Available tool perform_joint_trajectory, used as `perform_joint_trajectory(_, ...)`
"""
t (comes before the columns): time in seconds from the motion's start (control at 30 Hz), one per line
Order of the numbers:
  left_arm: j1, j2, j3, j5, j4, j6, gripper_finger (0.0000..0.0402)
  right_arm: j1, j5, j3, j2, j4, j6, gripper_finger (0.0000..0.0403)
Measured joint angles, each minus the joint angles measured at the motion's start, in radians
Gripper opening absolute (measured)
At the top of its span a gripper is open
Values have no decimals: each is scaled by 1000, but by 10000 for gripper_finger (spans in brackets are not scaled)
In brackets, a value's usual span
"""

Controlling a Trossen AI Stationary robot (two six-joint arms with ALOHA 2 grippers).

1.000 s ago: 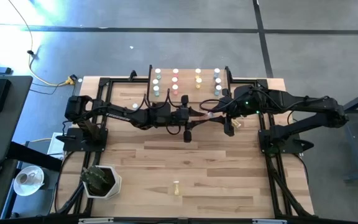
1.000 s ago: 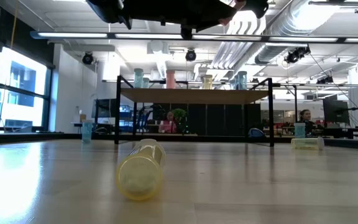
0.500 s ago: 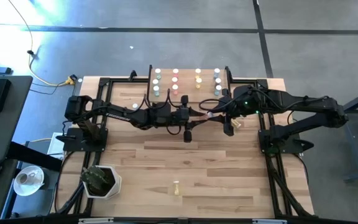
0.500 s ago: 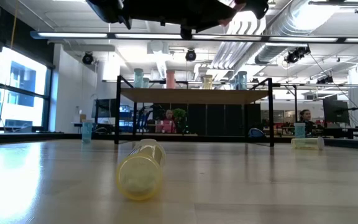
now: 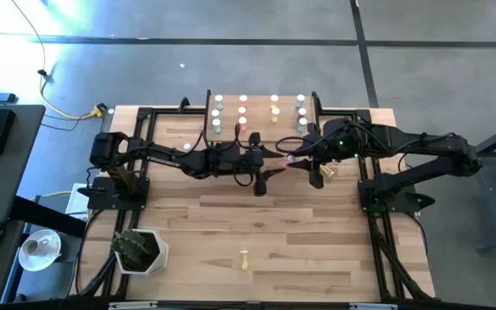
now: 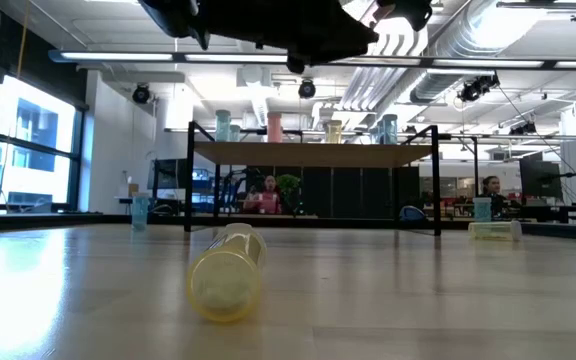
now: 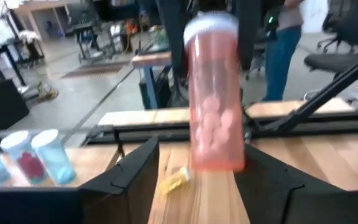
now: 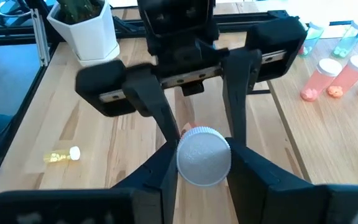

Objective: Pick and place medicine bottles onto shelf by color
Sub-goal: Put the pink pill bottle on the shelf

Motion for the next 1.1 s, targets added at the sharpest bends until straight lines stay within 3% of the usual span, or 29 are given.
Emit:
perform_joint_trajectory(0.2, 7, -41, -2, -66, -167, 0, 215, -3, 35, 0, 0, 0, 0, 99)
perform_joint_trajectory(0.53, 50, -234, -1, -67, -549, -8, 218, -110, 44, 0, 15, 28, 0, 99)
perform_joint_trajectory(0.63, 63, -275, -37, -68, -597, -8, 218, -147, 22, 0, 36, 45, -4, 99)
perform_joint_trajectory(0.83, 75, -375, -208, -69, -541, -76, 218, -195, -5, 70, 105, 34, -32, 99)
perform_joint_trajectory(1.0, 74, -427, -355, -63, -385, -94, 218, -231, -6, 197, 203, -44, -58, 99)
perform_joint_trajectory(1.1, 76, -439, -398, -65, -376, -107, 218, -254, -14, 291, 277, -107, -62, 99)
